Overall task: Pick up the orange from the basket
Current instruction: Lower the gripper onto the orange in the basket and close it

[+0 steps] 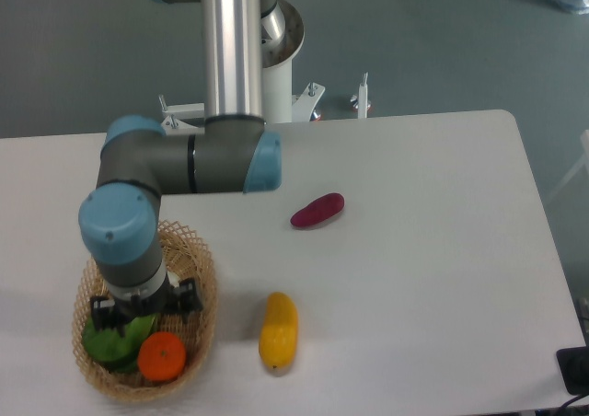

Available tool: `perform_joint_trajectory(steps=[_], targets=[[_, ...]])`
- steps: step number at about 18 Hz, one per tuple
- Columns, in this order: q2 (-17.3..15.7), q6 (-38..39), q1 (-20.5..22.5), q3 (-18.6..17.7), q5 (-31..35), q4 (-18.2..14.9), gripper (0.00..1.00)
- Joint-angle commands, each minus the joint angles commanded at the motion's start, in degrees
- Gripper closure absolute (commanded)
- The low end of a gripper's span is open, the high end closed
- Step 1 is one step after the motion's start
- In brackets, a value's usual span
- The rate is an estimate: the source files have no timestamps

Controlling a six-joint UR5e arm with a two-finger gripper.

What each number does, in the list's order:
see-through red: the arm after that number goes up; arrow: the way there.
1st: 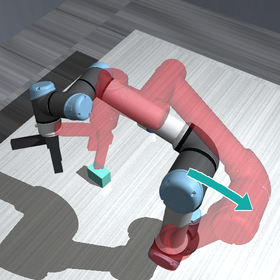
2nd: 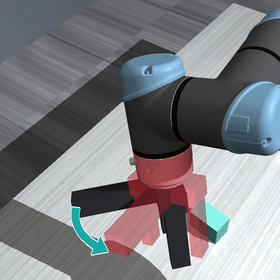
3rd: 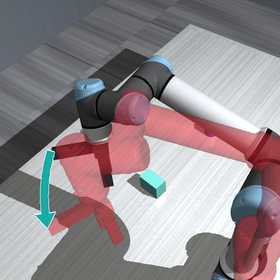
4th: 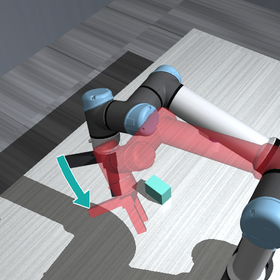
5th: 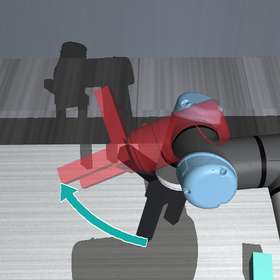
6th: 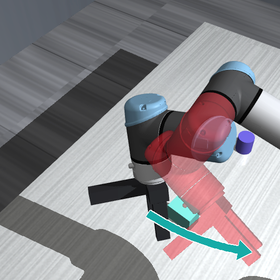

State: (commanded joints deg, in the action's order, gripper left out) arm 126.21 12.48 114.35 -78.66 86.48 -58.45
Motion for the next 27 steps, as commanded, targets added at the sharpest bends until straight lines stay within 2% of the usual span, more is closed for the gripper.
perform_joint_trajectory(steps=[5,19,25,26,27], targets=[[1.23,0.88,0.00,0.44,-0.18,1.14,0.00],[4.66,0.44,0.00,2.37,0.35,1.32,0.00],[5.01,0.35,0.09,2.81,0.44,1.41,0.00],[5.01,0.27,0.09,2.90,0.44,1.41,0.04],[5.01,0.26,0.09,2.81,0.44,1.41,0.14]])
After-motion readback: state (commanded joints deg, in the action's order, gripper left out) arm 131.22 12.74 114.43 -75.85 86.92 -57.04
